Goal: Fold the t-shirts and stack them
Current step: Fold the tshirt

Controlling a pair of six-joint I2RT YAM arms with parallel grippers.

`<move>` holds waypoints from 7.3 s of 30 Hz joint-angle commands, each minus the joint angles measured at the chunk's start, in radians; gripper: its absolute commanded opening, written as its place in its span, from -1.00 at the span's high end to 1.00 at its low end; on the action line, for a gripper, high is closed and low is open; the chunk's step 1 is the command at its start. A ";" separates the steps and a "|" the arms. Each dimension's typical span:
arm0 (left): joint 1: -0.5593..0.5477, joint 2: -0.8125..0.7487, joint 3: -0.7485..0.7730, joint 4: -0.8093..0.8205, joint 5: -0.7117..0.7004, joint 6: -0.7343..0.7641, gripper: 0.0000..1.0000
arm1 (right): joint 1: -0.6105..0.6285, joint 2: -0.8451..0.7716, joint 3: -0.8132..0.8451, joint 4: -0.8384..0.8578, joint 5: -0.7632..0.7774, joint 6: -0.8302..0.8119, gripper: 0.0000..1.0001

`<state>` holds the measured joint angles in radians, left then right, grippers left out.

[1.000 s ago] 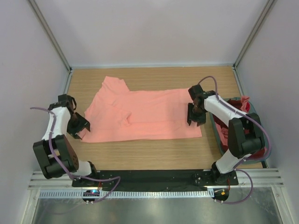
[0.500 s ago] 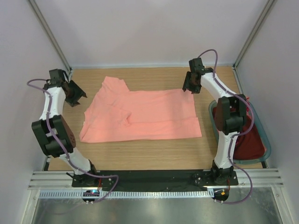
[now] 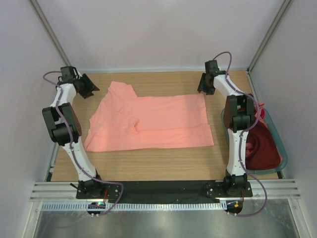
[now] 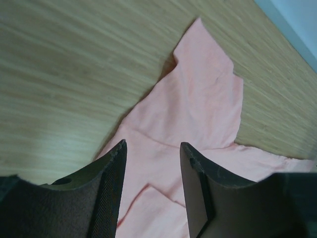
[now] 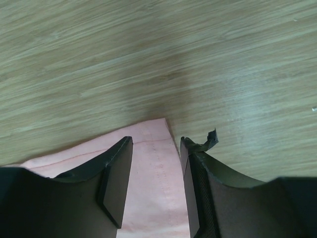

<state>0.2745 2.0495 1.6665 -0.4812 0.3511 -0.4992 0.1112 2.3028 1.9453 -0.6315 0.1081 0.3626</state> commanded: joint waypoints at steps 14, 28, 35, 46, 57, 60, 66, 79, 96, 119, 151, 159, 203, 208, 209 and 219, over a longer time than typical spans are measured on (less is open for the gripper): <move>-0.126 0.250 0.223 0.076 -0.090 0.283 0.20 | -0.034 0.026 0.063 0.041 -0.070 -0.010 0.03; -0.193 0.349 0.303 -0.009 -0.247 0.352 0.14 | -0.062 0.035 0.057 0.039 -0.080 -0.028 0.04; -0.213 0.397 0.351 -0.085 -0.300 0.346 0.21 | -0.073 0.040 0.032 0.052 -0.087 -0.033 0.03; -0.216 0.494 0.441 -0.209 -0.322 0.343 0.77 | -0.087 0.056 0.038 0.056 -0.116 -0.024 0.04; -0.218 0.436 0.463 -0.212 -0.284 0.326 0.92 | -0.087 0.081 0.080 0.036 -0.148 -0.016 0.04; -0.218 0.388 0.435 -0.211 -0.293 0.303 0.36 | -0.087 0.083 0.086 0.033 -0.153 -0.016 0.04; -0.219 0.362 0.415 -0.223 -0.261 0.281 0.14 | -0.090 0.078 0.080 0.027 -0.156 -0.019 0.04; -0.231 0.448 0.398 -0.296 -0.345 0.312 0.35 | -0.096 0.076 0.080 0.030 -0.151 -0.021 0.04; -0.264 0.448 0.464 -0.313 -0.422 0.303 0.99 | -0.094 0.090 0.089 0.015 -0.177 -0.005 0.04; -0.264 0.368 0.452 -0.303 -0.383 0.280 0.99 | -0.079 0.078 0.049 -0.001 -0.240 -0.013 0.04; -0.261 0.351 0.507 -0.346 -0.325 0.248 0.99 | -0.051 0.092 0.136 -0.065 -0.174 -0.008 0.97; -0.244 0.261 0.478 -0.359 -0.314 0.205 0.99 | -0.050 -0.022 0.077 -0.050 -0.182 0.038 0.98; -0.242 -0.173 0.111 -0.471 -0.554 0.199 0.99 | -0.097 -0.312 -0.187 -0.232 -0.153 0.062 0.98; -0.242 -0.204 0.064 -0.479 -0.575 0.197 0.99 | -0.097 -0.345 -0.220 -0.251 -0.163 0.070 0.98; -0.242 -0.209 0.050 -0.479 -0.580 0.195 0.99 | -0.097 -0.353 -0.229 -0.251 -0.166 0.070 0.98; -0.242 -0.235 -0.016 -0.484 -0.589 0.163 0.99 | -0.096 -0.414 -0.364 -0.234 -0.177 0.072 0.98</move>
<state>0.0265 1.8702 1.6592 -0.9611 -0.2024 -0.3187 0.0177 1.9450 1.6093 -0.8680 -0.0685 0.4255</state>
